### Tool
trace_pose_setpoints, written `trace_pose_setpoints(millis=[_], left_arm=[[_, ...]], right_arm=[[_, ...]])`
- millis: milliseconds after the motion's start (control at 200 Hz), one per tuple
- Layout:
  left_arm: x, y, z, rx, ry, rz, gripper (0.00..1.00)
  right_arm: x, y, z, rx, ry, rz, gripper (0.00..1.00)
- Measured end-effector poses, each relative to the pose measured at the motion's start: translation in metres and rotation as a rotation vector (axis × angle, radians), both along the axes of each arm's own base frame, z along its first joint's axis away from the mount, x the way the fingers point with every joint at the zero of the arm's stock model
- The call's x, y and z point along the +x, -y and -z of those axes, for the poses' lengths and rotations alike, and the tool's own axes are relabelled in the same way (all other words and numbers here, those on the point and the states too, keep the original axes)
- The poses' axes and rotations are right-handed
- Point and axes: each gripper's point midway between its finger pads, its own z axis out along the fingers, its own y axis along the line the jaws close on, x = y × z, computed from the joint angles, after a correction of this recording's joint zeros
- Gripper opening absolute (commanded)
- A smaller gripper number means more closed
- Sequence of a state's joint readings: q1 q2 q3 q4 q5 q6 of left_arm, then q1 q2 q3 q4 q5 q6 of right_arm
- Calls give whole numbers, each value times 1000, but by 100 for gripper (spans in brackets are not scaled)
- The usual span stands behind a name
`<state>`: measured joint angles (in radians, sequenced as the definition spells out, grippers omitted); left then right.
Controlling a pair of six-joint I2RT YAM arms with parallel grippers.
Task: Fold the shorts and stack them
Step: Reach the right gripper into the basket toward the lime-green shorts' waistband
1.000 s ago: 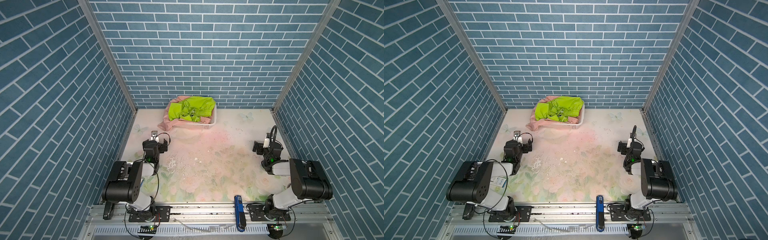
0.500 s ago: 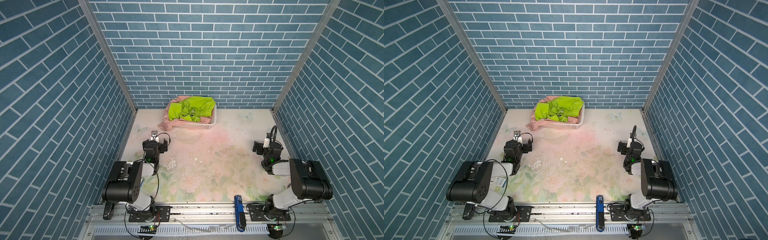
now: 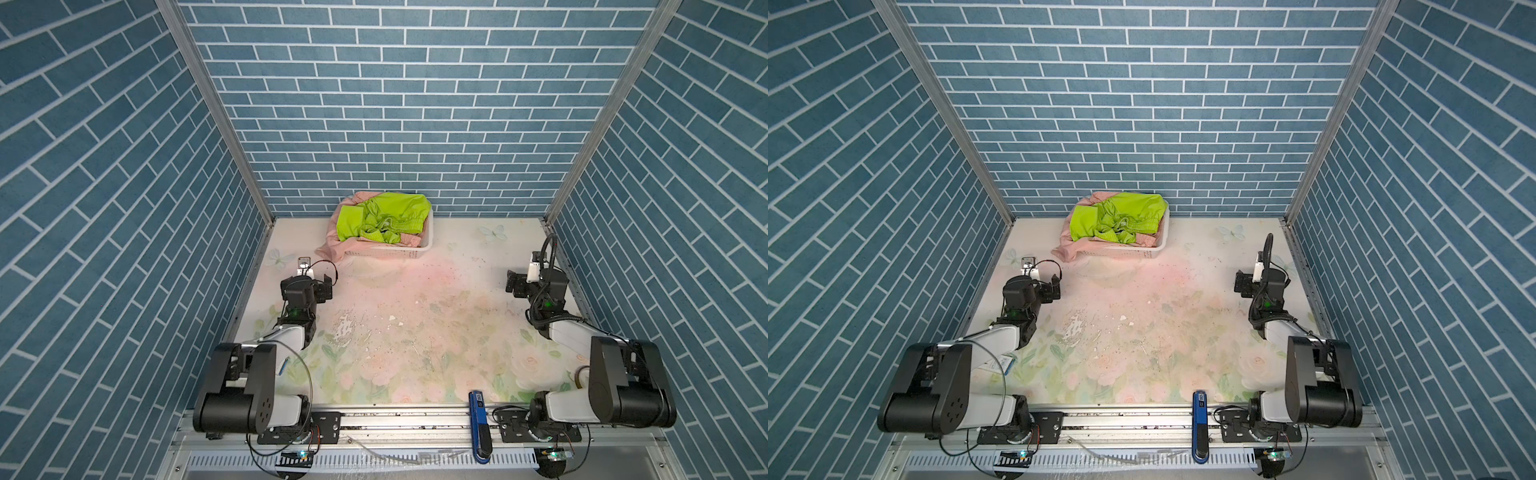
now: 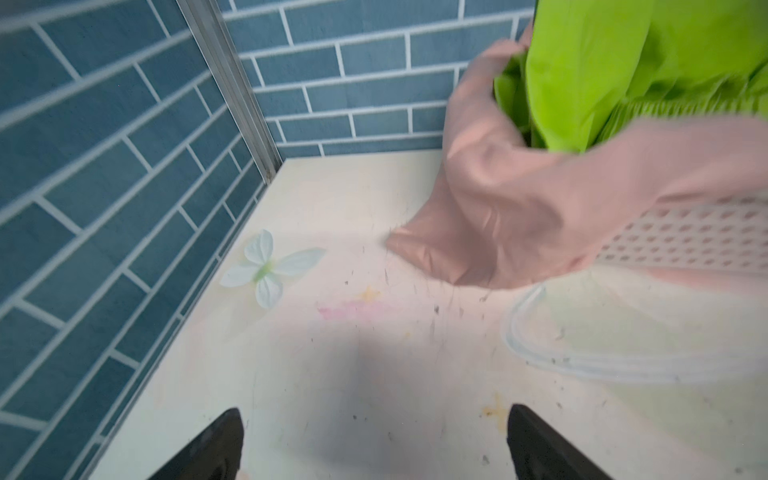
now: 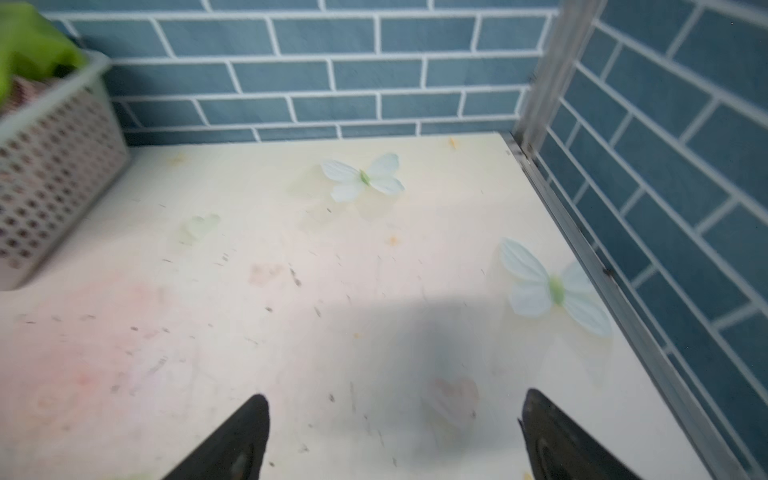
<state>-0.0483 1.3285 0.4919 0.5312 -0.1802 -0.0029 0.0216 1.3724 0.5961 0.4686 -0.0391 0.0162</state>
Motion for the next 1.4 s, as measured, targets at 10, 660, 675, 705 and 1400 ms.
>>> trace_pose_setpoints(millis=[10,660,675,705,1400], left_arm=[[0,0,-3,-4,1,-2,100],[-73,36,-111,-418,-115,43,100],[-75,36,-111,-422,-122,42,100],[-79,36,-111,-426,-130,39,100],[-106,49,-90,-487,-268,72,100]], right_arm=[[1,-2,-4,1,2,-8,92],[128,-310,-74,20,-6,-699,93],[130,-317,-72,22,-6,-706,92],[134,-329,-66,28,-10,-722,93],[128,-473,12,172,-66,-852,51]])
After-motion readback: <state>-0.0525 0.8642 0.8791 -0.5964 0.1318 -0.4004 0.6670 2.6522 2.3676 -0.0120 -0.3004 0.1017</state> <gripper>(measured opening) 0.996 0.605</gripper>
